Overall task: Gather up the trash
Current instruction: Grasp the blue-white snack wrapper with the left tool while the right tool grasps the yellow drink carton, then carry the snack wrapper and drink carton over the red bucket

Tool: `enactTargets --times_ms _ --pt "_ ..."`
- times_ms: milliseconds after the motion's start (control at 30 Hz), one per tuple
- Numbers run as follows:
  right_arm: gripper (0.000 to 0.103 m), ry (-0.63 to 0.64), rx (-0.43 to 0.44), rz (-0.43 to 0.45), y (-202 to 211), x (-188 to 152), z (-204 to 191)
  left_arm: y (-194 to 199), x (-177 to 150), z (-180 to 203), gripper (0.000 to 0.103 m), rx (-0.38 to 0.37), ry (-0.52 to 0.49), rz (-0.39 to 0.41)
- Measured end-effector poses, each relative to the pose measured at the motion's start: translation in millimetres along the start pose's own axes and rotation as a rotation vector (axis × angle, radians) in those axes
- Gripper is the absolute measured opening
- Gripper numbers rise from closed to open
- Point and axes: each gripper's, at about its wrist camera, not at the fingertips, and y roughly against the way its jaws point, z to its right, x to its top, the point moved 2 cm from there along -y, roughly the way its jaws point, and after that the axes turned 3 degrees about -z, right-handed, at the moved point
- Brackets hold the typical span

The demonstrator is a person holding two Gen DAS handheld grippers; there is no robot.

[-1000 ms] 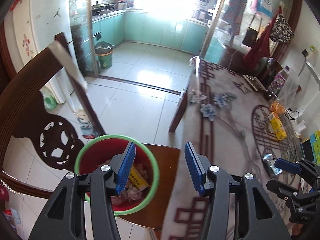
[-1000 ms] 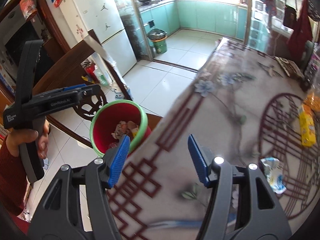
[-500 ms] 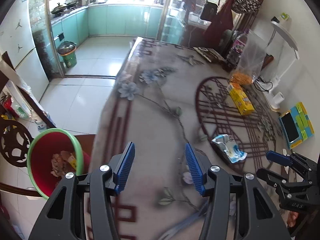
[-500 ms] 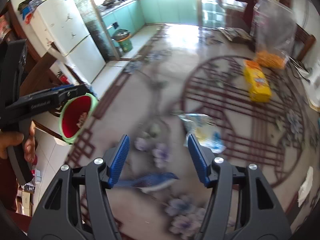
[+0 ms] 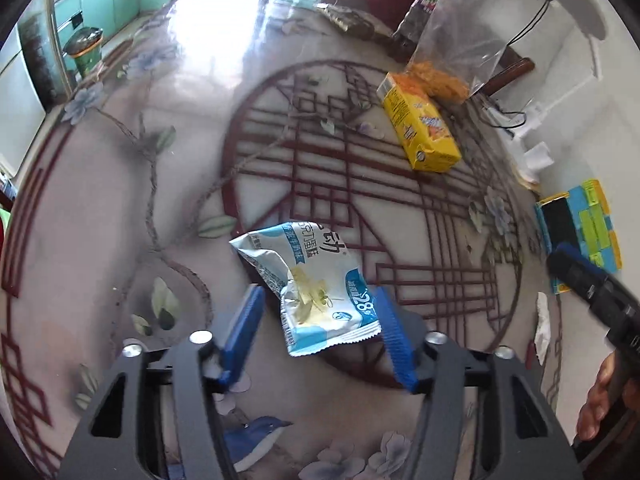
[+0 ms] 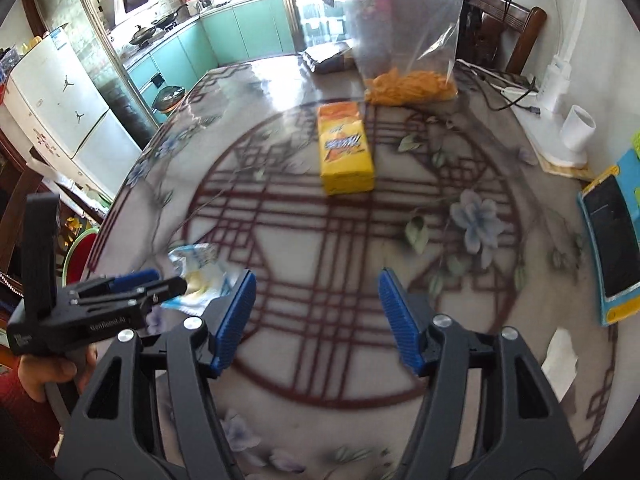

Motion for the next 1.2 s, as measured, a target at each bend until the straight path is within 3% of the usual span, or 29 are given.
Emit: enactTargets --times_ms 67,133,200,533,600,667,733,767,933,1000,1033,1200 --pt "0.062 0.003 0.000 0.013 -9 13 12 -9 0 3 0.019 0.010 0.009 -0.032" --pt "0.062 -0.005 0.001 0.019 -22 27 20 -15 0 3 0.006 0.002 0.034 -0.055" --pt "0.062 -0.029 0.004 0.012 -38 41 27 -16 -1 3 0.001 0.009 0.038 -0.057" --pt "0.070 -0.046 -0.007 -0.029 -119 92 26 -11 3 10 0.002 0.048 0.036 -0.050" --pt "0.070 -0.032 -0.006 -0.049 -131 95 23 -14 2 10 0.009 0.048 0.044 -0.066" --pt "0.069 -0.023 -0.005 -0.065 -138 96 22 -14 0 10 0.034 0.050 0.058 -0.069" --pt "0.054 -0.017 -0.005 -0.085 -143 95 22 -16 -1 12 0.038 0.046 0.061 -0.072" --pt "0.054 -0.020 0.002 -0.090 -143 94 23 -17 -2 13 0.038 0.042 0.060 -0.078" --pt "0.053 -0.033 0.046 -0.068 -123 80 26 -27 -5 25 0.035 0.025 0.025 -0.110" --pt "0.053 -0.033 0.058 -0.056 -111 73 27 -31 -7 31 0.013 0.018 -0.003 -0.123" --pt "0.053 -0.034 0.067 -0.050 -103 65 27 -31 -7 33 0.009 0.012 -0.013 -0.129" --pt "0.053 -0.066 0.112 -0.034 -63 32 26 -15 -4 45 0.004 -0.007 -0.078 -0.083"
